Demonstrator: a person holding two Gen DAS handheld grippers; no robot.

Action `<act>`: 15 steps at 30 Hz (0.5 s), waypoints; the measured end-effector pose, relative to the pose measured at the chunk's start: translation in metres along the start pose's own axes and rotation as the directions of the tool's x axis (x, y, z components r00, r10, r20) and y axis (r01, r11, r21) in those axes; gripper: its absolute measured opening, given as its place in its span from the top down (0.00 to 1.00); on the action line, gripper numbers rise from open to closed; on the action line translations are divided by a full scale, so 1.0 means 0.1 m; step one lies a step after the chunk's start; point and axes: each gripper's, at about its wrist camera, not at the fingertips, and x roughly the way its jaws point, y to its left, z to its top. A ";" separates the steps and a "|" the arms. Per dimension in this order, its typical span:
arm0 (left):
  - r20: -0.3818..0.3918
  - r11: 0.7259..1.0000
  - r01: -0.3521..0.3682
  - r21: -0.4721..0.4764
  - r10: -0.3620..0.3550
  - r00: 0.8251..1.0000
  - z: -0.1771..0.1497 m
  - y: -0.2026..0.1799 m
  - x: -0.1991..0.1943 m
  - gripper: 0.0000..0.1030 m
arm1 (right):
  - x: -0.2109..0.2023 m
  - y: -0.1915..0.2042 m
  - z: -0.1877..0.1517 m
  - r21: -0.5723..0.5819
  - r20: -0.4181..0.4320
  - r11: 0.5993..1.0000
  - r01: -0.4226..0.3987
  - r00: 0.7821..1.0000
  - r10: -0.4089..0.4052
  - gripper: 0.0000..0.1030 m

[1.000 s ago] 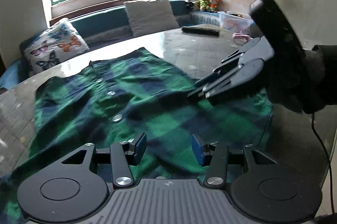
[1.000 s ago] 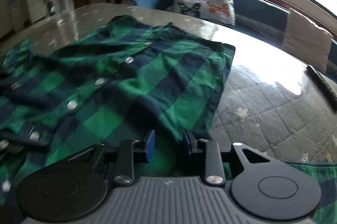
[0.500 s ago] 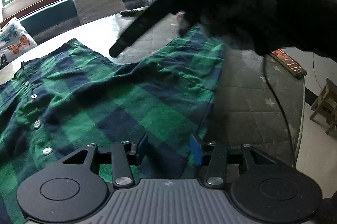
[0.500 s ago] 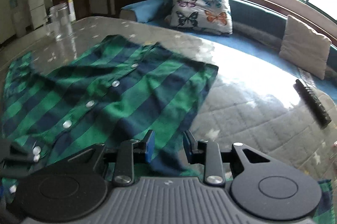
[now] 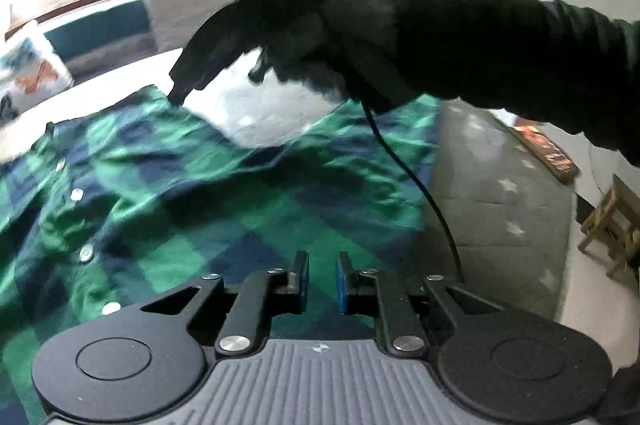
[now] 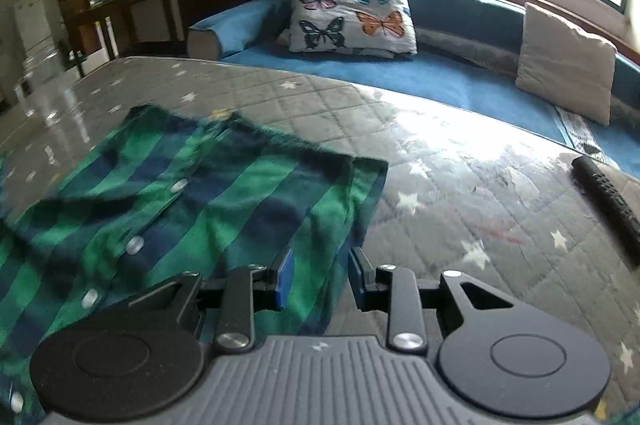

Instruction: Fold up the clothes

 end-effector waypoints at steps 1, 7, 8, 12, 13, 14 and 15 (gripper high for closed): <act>-0.018 1.000 0.005 -0.006 -0.006 1.000 -0.01 0.03 0.05 0.85 | 0.07 -0.03 0.05 0.012 -0.002 1.000 0.002 1.000 -0.002 0.72; -0.021 0.998 0.068 -0.001 -0.068 0.997 -0.04 0.06 0.09 0.85 | 0.52 -0.17 0.24 0.057 -0.020 0.998 0.038 0.999 -0.036 0.72; -0.022 0.997 0.076 -0.003 -0.076 0.997 -0.04 0.06 0.10 0.85 | 0.57 -0.19 0.26 0.061 -0.021 0.997 0.045 0.999 -0.043 0.72; -0.026 0.995 0.100 -0.009 -0.100 0.995 -0.04 0.09 0.08 0.85 | 0.73 -0.27 0.32 0.092 -0.012 0.994 0.058 0.998 -0.057 0.79; -0.027 0.994 0.106 -0.007 -0.106 0.994 -0.04 0.09 0.09 0.85 | 0.75 -0.28 0.34 0.100 -0.007 0.993 0.059 0.998 -0.059 0.92; -0.028 0.994 0.113 -0.005 -0.113 0.993 -0.05 0.08 0.09 0.85 | 0.76 -0.29 0.35 0.108 -0.004 0.992 0.064 0.998 -0.064 0.94; -0.027 0.993 0.119 -0.002 -0.119 0.993 -0.05 0.08 0.10 0.85 | 0.77 -0.30 0.36 0.114 0.000 0.991 0.071 0.997 -0.071 0.97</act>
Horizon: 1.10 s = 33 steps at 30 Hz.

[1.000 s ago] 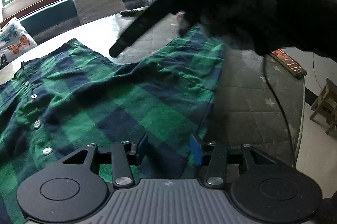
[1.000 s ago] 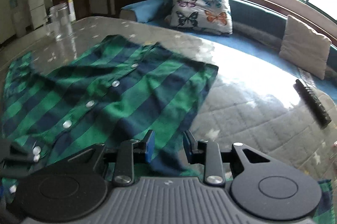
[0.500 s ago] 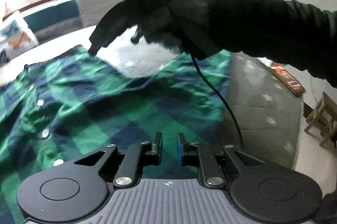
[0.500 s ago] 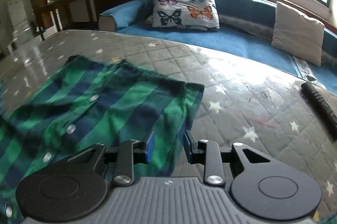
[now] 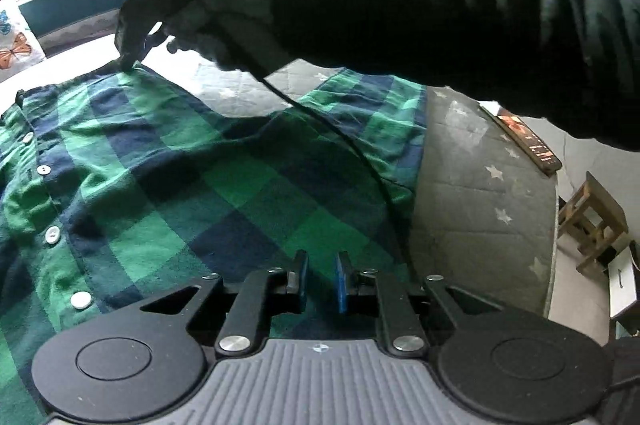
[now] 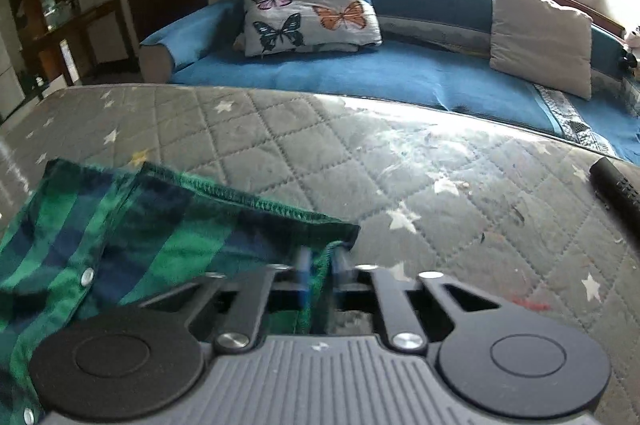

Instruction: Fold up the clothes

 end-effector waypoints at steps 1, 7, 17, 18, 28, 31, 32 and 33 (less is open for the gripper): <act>0.001 1.000 0.005 0.004 -0.005 1.000 0.00 -0.01 0.01 0.85 | 0.01 0.01 0.00 0.001 0.009 1.000 0.012 1.000 -0.012 0.98; 0.006 1.000 0.010 -0.007 -0.010 1.000 0.00 -0.03 0.00 0.85 | 0.04 0.06 0.02 -0.010 0.038 0.996 0.094 0.995 -0.094 0.94; 0.120 0.974 -0.210 -0.084 0.219 0.968 0.12 0.36 -0.62 0.66 | -0.30 0.34 0.08 -0.107 0.037 0.993 -0.057 0.997 0.061 0.92; 0.125 0.963 -0.248 -0.109 0.260 0.957 0.14 0.46 -0.68 0.66 | -0.30 0.40 0.09 -0.118 0.030 0.990 -0.081 0.996 0.085 0.92; 0.060 0.723 -0.533 -0.439 0.615 0.786 0.26 1.92 -1.16 0.68 | 0.09 1.06 0.15 -0.201 -0.017 0.959 -0.198 0.980 0.199 0.92; 0.026 0.661 -0.560 -0.499 0.657 0.753 0.27 2.31 -1.21 0.68 | 0.21 1.12 0.19 -0.202 0.001 0.962 -0.184 0.982 0.188 0.92; 0.015 0.643 -0.571 -0.511 0.671 0.742 0.27 2.41 -1.21 0.68 | 0.24 1.14 0.20 -0.214 0.011 0.962 -0.171 0.984 0.177 0.92; 0.005 0.626 -0.582 -0.519 0.683 0.730 0.28 2.50 -1.21 0.68 | 0.26 1.15 0.20 -0.224 0.021 0.962 -0.159 0.986 0.168 0.92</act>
